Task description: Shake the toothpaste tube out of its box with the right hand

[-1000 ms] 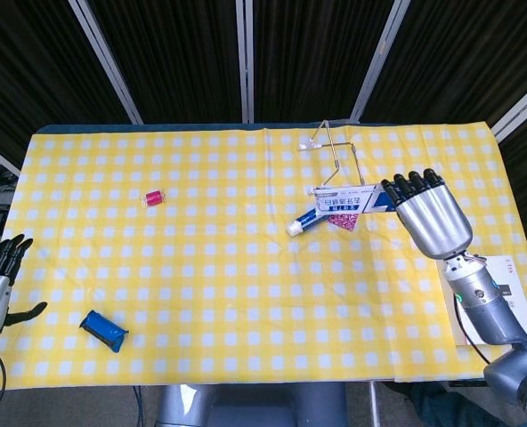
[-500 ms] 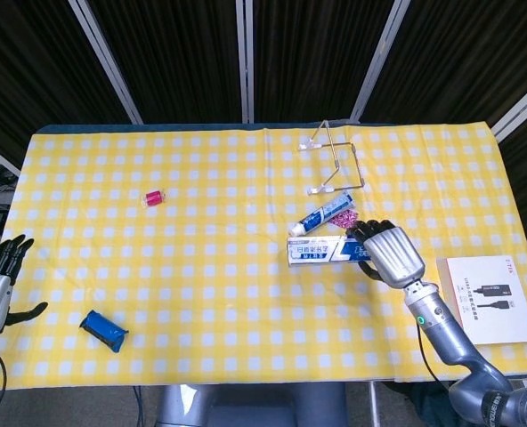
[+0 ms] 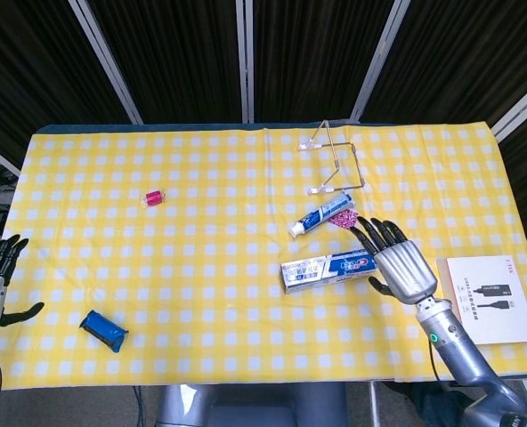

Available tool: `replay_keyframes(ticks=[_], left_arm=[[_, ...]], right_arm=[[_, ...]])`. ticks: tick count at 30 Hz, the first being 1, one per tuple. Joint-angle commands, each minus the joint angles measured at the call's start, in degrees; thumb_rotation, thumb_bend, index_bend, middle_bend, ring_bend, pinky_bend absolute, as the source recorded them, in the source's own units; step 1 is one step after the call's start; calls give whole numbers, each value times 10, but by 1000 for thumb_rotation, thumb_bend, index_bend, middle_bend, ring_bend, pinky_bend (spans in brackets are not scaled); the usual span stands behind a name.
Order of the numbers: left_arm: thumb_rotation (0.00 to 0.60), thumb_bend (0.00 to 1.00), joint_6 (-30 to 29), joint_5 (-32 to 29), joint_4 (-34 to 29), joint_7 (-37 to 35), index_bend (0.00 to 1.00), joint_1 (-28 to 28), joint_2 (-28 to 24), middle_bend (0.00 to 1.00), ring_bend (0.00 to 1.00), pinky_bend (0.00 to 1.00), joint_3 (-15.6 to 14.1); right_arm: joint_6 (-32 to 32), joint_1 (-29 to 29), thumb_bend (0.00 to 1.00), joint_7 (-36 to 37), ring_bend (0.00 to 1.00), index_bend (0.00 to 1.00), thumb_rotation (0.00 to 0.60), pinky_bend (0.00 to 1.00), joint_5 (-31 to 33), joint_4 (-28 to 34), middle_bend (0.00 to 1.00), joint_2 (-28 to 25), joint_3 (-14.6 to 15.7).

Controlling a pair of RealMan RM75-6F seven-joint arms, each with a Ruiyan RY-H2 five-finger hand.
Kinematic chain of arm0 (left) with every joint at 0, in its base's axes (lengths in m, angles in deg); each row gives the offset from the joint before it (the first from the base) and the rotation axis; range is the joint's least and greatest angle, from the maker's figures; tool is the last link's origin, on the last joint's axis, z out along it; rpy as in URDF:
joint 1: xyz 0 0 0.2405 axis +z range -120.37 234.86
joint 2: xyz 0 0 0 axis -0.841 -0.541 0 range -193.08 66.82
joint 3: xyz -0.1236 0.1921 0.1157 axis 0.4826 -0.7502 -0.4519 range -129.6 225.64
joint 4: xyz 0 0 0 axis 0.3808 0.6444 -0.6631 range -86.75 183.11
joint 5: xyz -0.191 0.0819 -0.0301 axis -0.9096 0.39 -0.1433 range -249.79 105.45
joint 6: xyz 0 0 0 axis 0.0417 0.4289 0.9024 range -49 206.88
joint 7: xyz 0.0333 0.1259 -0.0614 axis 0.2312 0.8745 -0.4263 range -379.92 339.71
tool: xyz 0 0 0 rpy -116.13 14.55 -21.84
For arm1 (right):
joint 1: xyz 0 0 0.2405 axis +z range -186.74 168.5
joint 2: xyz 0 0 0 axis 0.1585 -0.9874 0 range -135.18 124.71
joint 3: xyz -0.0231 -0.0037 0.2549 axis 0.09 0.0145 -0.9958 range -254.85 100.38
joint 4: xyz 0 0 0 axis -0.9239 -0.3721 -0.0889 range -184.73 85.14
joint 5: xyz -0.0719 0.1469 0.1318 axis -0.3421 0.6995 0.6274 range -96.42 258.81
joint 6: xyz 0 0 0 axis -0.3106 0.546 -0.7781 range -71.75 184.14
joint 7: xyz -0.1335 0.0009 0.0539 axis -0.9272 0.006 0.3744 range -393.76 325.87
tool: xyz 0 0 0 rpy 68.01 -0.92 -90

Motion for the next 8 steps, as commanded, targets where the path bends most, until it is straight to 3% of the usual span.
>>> replay_keyframes(ticks=[1, 8], left_arm=[[600, 0, -11, 8, -2, -6, 0, 5, -5, 0, 0, 0, -2], [600, 0, -31, 26, -11, -19, 0, 15, -14, 0, 0, 0, -7]], right_arm=[[-89, -56, 145, 38, 46, 4, 600, 133, -66, -23, 9, -40, 32], [-191, -132, 140, 94, 42, 9, 600, 133, -89, -82, 22, -40, 54]])
